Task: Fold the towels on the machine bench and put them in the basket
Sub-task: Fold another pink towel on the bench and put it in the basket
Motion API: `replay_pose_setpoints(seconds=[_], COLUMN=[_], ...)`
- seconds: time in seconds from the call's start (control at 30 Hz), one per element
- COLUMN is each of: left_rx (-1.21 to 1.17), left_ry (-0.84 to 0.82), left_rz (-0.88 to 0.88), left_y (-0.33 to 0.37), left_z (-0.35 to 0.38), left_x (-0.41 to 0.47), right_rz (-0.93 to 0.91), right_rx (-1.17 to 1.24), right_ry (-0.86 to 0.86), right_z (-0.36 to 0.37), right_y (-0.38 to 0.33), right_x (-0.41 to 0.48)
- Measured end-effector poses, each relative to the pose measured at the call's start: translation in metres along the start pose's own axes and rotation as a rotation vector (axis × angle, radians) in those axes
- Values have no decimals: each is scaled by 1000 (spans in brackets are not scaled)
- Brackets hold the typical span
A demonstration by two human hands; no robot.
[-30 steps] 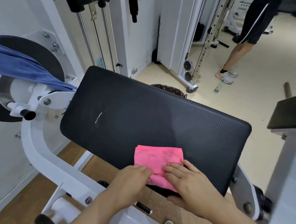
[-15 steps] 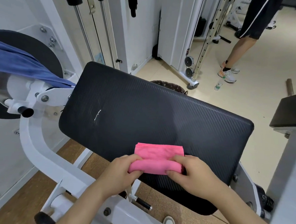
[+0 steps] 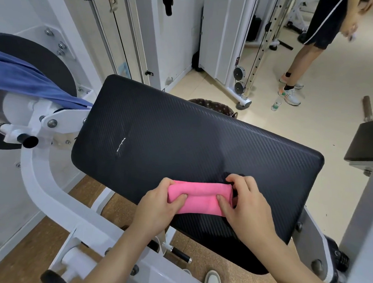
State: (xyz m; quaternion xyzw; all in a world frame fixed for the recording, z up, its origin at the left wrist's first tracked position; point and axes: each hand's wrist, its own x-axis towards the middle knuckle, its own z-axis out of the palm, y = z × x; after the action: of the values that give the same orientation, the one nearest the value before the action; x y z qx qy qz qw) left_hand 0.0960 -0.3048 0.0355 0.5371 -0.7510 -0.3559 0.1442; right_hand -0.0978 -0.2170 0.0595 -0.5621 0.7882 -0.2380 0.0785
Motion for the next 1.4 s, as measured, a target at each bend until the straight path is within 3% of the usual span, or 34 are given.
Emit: replay_pose_setpoints(seconds=[0.13, 0.23, 0.33, 0.57, 0.73, 0.87, 1.03, 1.17, 1.27, 1.33, 1.4], left_rx=[98, 378, 567, 618, 584, 611, 660, 590, 318, 189, 237], left_ry=[241, 482, 456, 265, 269, 220, 211, 143, 92, 152, 246], left_rz=[66, 450, 752, 718, 692, 649, 576, 391, 147, 76, 121], left_y=[7, 5, 3, -17, -16, -11, 10, 31, 45, 52, 58], left_z=[4, 8, 16, 23, 26, 24, 18, 2, -13, -21, -24], left_x=[-6, -8, -11, -14, -2, 0, -3, 2, 0, -8, -18], right_rz=[-261, -451, -523, -587, -612, -559, -372, -98, 89, 277, 451], right_rx=[-181, -290, -337, -382, -476, -462, -326, 7, 109, 347, 732], right_ry=[211, 192, 144, 24, 13, -7, -177, -199, -77, -188, -351], right_z=[5, 13, 15, 1, 2, 2, -5, -20, -38, -50, -57], right_y=[5, 8, 15, 18, 18, 10, 5, -3, -11, -21, -36], right_x=[-1, -3, -2, -4, -3, 0, 10, 21, 20, 19, 17])
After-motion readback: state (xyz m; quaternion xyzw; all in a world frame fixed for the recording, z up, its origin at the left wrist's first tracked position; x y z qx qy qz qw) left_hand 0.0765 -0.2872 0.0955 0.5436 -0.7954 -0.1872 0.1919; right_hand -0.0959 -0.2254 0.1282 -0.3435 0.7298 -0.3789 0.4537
